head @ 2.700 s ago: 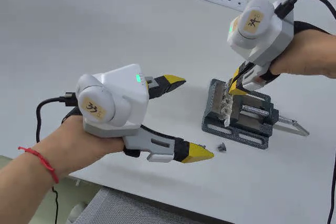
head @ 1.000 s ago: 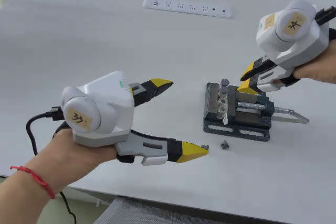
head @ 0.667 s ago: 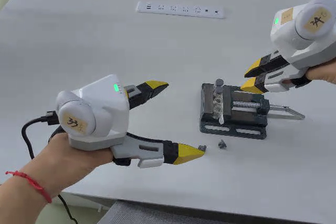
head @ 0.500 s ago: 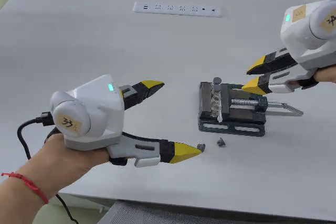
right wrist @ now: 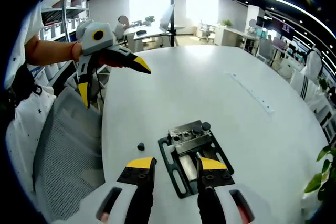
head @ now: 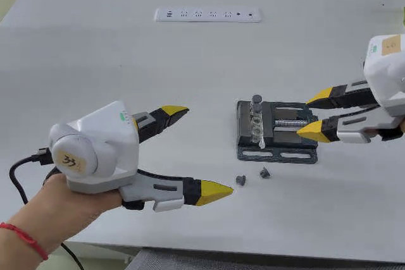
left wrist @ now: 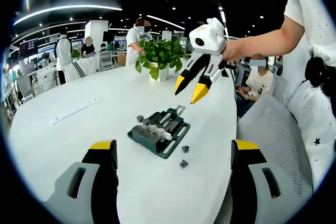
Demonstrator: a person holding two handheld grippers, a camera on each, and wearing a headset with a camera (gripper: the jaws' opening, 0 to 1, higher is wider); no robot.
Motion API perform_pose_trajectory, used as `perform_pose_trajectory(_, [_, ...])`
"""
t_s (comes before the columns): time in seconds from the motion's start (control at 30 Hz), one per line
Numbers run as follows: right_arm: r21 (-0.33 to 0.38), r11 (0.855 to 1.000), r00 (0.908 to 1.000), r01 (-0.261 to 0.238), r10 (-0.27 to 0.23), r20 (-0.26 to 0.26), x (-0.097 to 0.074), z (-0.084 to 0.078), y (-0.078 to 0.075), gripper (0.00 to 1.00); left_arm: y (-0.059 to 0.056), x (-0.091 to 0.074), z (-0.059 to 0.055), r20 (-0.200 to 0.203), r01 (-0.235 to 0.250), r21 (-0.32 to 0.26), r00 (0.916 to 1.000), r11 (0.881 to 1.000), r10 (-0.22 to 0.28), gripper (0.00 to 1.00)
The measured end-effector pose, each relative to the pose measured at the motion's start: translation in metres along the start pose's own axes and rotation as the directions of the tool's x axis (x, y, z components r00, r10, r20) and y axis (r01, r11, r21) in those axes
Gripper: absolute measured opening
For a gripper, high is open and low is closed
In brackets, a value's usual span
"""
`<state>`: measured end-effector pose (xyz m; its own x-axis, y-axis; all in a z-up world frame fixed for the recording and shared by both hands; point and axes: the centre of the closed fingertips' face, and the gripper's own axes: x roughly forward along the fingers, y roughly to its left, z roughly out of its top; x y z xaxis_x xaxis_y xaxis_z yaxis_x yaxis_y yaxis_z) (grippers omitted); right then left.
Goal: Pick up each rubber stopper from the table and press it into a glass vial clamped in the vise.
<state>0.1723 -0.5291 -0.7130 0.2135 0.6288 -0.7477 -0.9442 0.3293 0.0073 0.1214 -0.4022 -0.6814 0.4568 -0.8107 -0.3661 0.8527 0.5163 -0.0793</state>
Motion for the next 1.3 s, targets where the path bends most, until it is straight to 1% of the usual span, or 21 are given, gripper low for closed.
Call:
perform_pose_trajectory(0.07, [0.005,1.0,0.9999,-0.008,0.008,0.009,0.001,-0.004,0.007,0.28,0.0,-0.001,-0.001,-0.003,0.0,-0.001,1.0,1.0,0.0,0.88])
perform_pose_trajectory(0.1, [0.012,1.0,0.9997,-0.013,0.012,0.023,0.001,-0.005,0.01,0.28,0.0,-0.001,-0.002,-0.006,0.001,0.001,1.0,1.0,-0.001,0.88])
perform_pose_trajectory(0.17, [0.025,1.0,0.9995,-0.019,0.019,0.025,0.003,-0.009,0.014,0.28,0.0,-0.002,-0.003,-0.008,0.001,0.0,1.0,1.0,-0.001,0.88])
perform_pose_trajectory(0.33, [0.027,0.999,0.9985,-0.035,0.034,0.043,0.007,-0.016,0.029,0.29,0.001,-0.004,-0.006,-0.013,-0.001,-0.004,0.9999,1.0,0.001,0.88])
perform_pose_trajectory(0.43, [0.022,0.998,0.9978,-0.05,0.049,0.045,0.012,-0.023,0.038,0.29,0.001,-0.005,-0.008,-0.018,0.0,-0.004,0.9998,1.0,0.0,0.88])
perform_pose_trajectory(0.53, [0.014,0.998,0.9979,-0.057,0.057,0.033,0.016,-0.03,0.044,0.29,0.002,-0.005,-0.009,-0.019,0.001,-0.005,0.9998,1.0,-0.001,0.88])
perform_pose_trajectory(0.63, [0.018,0.997,0.997,-0.069,0.068,0.036,0.022,-0.036,0.049,0.27,0.002,-0.005,-0.011,-0.022,0.003,-0.007,0.9997,1.0,-0.003,0.88])
perform_pose_trajectory(0.7, [0.018,0.997,0.9969,-0.075,0.075,0.025,0.026,-0.041,0.053,0.26,0.002,-0.004,-0.011,-0.022,0.004,-0.008,0.9998,1.0,-0.004,0.88])
perform_pose_trajectory(0.8, [0.016,0.997,0.9966,-0.081,0.081,0.011,0.033,-0.049,0.056,0.24,0.002,-0.004,-0.012,-0.022,0.003,-0.009,0.9998,1.0,-0.003,0.88])
perform_pose_trajectory(1.0, [0.013,0.995,0.9952,-0.098,0.098,-0.01,0.048,-0.056,0.064,0.22,0.002,-0.004,-0.013,-0.022,0.003,-0.012,0.9997,1.0,-0.003,0.88])
perform_pose_trajectory(1.1, [0.016,0.995,0.995,-0.1,0.1,-0.008,0.056,-0.055,0.064,0.21,0.001,-0.003,-0.014,-0.023,0.003,-0.014,0.9997,1.0,-0.004,0.88])
perform_pose_trajectory(1.3, [0.008,0.996,0.9956,-0.092,0.092,-0.015,0.071,-0.055,0.057,0.18,0.001,-0.002,-0.014,-0.023,0.003,-0.02,0.9997,1.0,-0.004,0.87])
